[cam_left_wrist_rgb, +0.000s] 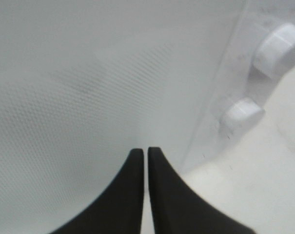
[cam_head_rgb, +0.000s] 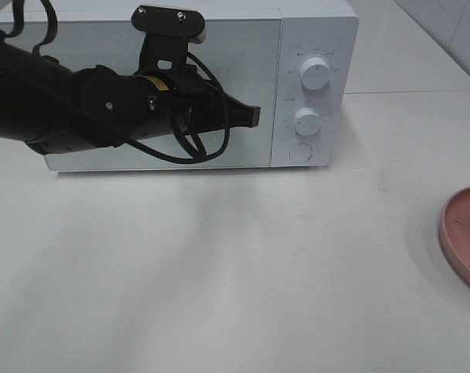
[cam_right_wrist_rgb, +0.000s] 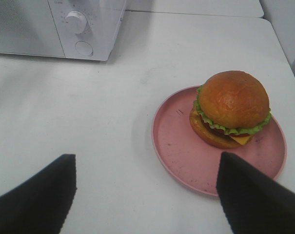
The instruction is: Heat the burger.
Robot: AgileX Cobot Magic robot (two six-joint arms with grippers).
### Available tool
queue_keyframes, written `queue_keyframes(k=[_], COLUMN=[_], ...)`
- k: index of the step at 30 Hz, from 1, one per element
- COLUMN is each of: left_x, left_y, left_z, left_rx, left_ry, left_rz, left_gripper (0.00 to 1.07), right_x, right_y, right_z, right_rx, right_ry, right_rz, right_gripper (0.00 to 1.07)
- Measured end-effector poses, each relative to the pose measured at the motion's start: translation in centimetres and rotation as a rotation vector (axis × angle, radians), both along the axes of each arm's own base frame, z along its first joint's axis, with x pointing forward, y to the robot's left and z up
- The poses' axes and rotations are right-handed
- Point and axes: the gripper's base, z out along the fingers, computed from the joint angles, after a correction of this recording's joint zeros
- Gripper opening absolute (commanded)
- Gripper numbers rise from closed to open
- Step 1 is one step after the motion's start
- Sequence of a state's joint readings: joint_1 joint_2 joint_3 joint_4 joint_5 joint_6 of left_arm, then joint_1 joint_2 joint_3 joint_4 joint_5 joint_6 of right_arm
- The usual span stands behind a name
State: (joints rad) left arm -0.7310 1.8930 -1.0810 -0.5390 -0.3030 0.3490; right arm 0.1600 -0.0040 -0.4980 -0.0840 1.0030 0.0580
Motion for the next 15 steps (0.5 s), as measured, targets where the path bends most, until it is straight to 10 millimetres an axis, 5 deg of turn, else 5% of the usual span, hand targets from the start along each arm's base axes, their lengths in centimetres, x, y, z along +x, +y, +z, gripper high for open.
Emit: queue_keyframes(k=[1,2,4,15], left_x=[-0.8,-0.8,-1.7,-5.5], left_y=[0.1,0.1,0.1,1.1], left_z=[0.2,0.2,0.6,2.2], left_rx=[0.021,0.021,0.038,0.195], left_ry=[0.080,0.080,0.163,0.416], left_rz=[-0.042,-0.042,-0.089,-0.306], left_gripper=[0.45,0.45,1.01,1.01], right_x=[0.0,0.0,0.0,0.0], right_y=[0.0,0.0,0.0,0.0], right_z=[0.0,0.0,0.0,0.0], right_rx=[0.000,0.000,0.000,0.000], right_ry=[0.000,0.000,0.000,0.000], right_rz=[0.000,0.000,0.000,0.000], right_gripper=[0.76,0.76,0.76,0.76])
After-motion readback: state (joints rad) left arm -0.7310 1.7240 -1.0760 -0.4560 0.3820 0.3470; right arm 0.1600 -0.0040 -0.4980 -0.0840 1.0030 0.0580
